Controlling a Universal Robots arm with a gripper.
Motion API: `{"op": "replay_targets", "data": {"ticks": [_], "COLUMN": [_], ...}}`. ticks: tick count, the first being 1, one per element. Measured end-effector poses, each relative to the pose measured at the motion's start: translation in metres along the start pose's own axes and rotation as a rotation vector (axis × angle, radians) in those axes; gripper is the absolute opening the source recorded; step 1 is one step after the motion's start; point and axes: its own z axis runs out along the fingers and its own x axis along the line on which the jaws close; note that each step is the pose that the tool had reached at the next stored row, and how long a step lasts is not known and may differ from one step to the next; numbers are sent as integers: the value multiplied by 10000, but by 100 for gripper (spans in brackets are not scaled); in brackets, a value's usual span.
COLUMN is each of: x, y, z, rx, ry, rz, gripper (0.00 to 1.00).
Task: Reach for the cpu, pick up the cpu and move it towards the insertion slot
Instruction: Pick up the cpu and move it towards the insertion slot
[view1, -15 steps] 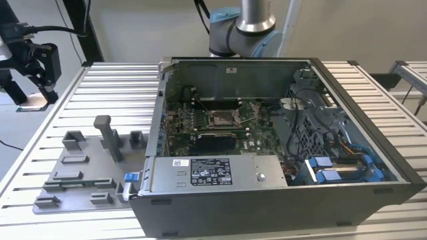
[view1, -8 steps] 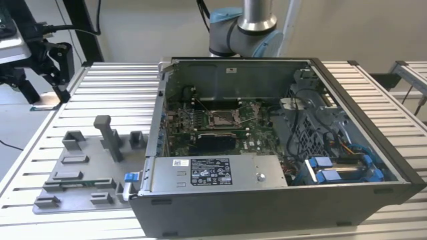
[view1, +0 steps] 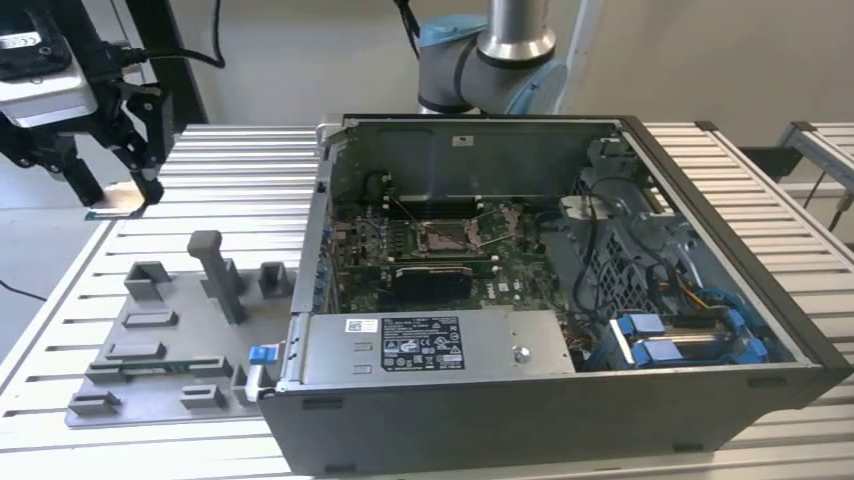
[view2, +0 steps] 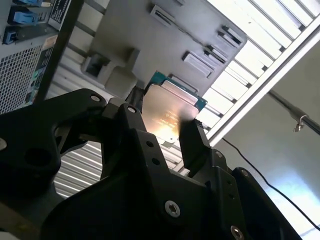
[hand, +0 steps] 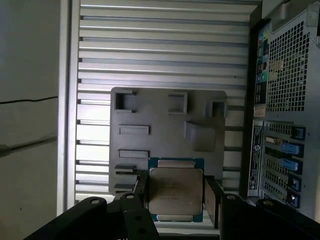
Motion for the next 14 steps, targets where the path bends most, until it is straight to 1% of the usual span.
{"op": "replay_targets", "data": {"ticks": [8, 14], "x": [-251, -461], "y": [-6, -10], "z": [-13, -23], "rx": [0, 0], "ry": [1, 4], "rz": [-1, -1], "gripper": [0, 0]}}
